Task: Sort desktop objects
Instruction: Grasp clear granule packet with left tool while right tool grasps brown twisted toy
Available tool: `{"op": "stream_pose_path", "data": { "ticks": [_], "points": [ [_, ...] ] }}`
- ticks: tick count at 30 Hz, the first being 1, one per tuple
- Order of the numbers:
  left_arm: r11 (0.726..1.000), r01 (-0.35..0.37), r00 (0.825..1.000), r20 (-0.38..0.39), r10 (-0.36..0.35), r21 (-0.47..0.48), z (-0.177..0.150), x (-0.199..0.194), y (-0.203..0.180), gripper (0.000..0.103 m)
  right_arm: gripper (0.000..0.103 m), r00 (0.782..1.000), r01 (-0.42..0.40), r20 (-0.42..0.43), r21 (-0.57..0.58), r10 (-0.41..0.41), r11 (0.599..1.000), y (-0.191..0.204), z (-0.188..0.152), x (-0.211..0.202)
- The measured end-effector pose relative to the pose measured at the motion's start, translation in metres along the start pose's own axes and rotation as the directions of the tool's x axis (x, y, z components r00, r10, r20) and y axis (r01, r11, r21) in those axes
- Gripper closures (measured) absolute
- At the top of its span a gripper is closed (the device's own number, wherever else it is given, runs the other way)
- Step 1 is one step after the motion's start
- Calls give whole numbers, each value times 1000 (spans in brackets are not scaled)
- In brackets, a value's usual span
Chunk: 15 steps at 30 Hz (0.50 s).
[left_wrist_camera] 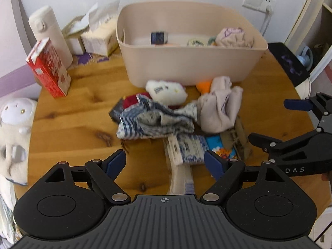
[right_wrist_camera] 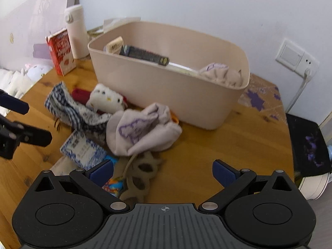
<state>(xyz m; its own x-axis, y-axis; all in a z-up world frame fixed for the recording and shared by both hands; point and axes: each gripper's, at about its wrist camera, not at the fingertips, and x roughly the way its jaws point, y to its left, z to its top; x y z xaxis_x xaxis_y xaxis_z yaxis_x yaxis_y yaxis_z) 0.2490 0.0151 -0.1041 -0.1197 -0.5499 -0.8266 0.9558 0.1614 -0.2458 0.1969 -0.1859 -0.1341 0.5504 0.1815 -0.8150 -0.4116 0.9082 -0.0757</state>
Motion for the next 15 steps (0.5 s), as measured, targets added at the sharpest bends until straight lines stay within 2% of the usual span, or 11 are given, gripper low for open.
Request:
{"op": "stream_pose_path", "data": {
  "ticks": [6, 12, 15],
  "points": [
    [1000, 16, 996, -84, -18, -21, -10, 22, 1, 19, 0, 998, -31, -50, 4, 31, 1000, 4, -8, 13],
    [1000, 10, 990, -143, -8, 12, -15, 42, -3, 19, 0, 994, -77, -82, 9, 77, 997, 13, -13, 27],
    [1000, 5, 986, -166, -3, 13, -16, 52, -1, 19, 0, 993, -68, -95, 15, 69, 998, 14, -14, 35]
  ]
}}
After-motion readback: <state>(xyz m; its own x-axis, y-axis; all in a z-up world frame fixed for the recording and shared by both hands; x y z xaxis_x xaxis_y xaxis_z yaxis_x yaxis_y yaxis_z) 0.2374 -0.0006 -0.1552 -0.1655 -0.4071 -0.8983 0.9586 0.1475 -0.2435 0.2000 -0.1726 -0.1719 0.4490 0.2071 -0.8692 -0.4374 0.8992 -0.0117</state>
